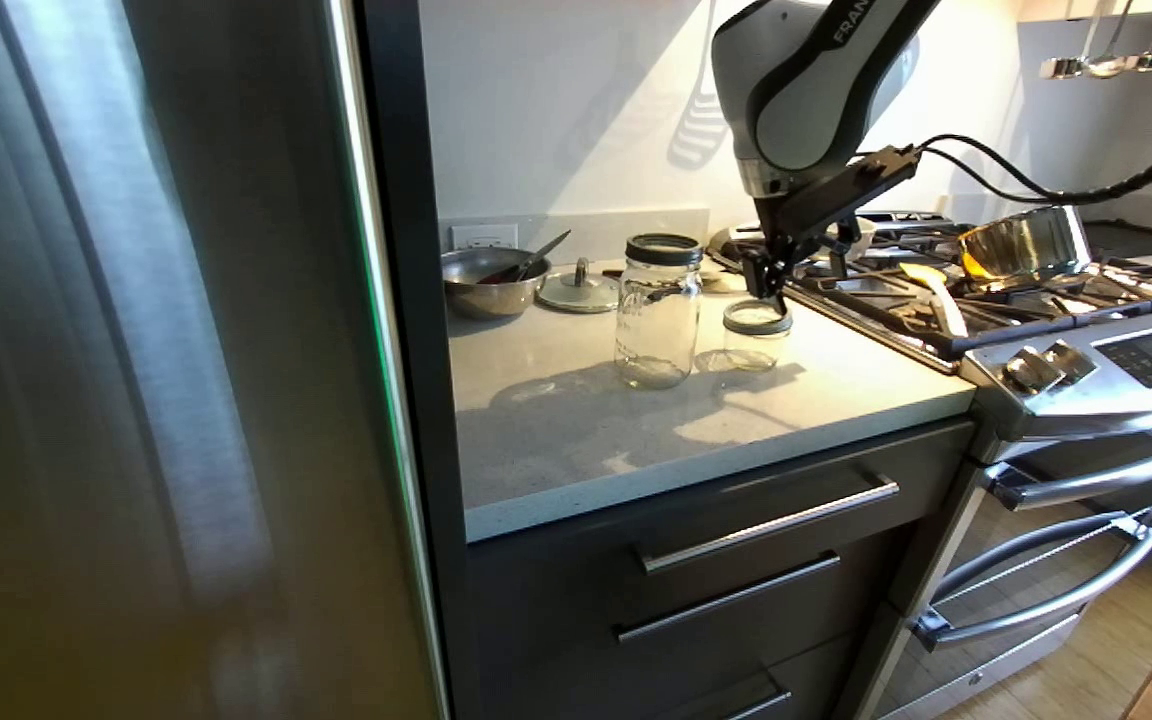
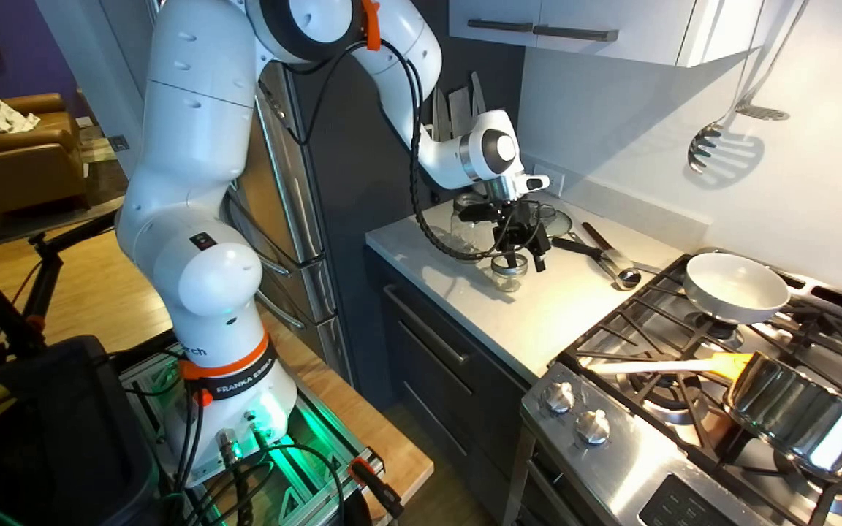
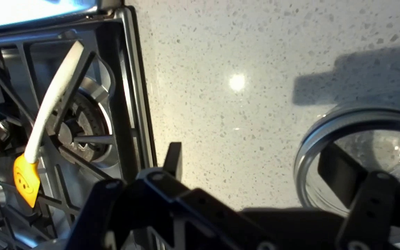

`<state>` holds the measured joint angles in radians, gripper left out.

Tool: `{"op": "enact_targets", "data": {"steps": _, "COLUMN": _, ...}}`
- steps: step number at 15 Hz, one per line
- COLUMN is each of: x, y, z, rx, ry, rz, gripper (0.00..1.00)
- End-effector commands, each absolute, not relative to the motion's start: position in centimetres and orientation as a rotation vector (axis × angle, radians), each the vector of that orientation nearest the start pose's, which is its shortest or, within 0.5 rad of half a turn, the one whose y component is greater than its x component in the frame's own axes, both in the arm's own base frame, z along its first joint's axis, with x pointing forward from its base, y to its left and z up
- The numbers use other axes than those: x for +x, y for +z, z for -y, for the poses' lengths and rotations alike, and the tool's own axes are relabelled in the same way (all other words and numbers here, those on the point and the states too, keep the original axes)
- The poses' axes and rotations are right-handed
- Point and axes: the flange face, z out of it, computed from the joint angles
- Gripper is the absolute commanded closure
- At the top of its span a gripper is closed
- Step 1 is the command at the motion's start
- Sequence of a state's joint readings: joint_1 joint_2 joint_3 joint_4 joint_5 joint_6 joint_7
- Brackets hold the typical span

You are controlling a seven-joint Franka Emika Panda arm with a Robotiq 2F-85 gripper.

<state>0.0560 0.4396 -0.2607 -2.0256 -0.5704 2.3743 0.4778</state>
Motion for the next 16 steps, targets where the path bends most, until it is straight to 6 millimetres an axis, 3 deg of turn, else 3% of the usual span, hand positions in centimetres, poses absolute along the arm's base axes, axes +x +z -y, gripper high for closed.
{"op": "enact_targets", "data": {"steps": 1, "x": 57.5, "y": 23.2, "z": 12.5, "rx": -3.546, "ry": 0.038, "rz": -0.526, "gripper": 0.0}}
{"op": "enact_targets", "data": {"steps": 7, "x": 57.5, "y": 23.8, "z": 12.9, "rx": -3.482, "ry": 0.026, "rz": -0.667, "gripper": 0.0}}
{"op": "enact_targets", "data": {"steps": 16, "x": 57.3, "y": 24.0, "z": 13.8, "rx": -3.499, "ry": 0.06, "rz": -0.676, "gripper": 0.0}}
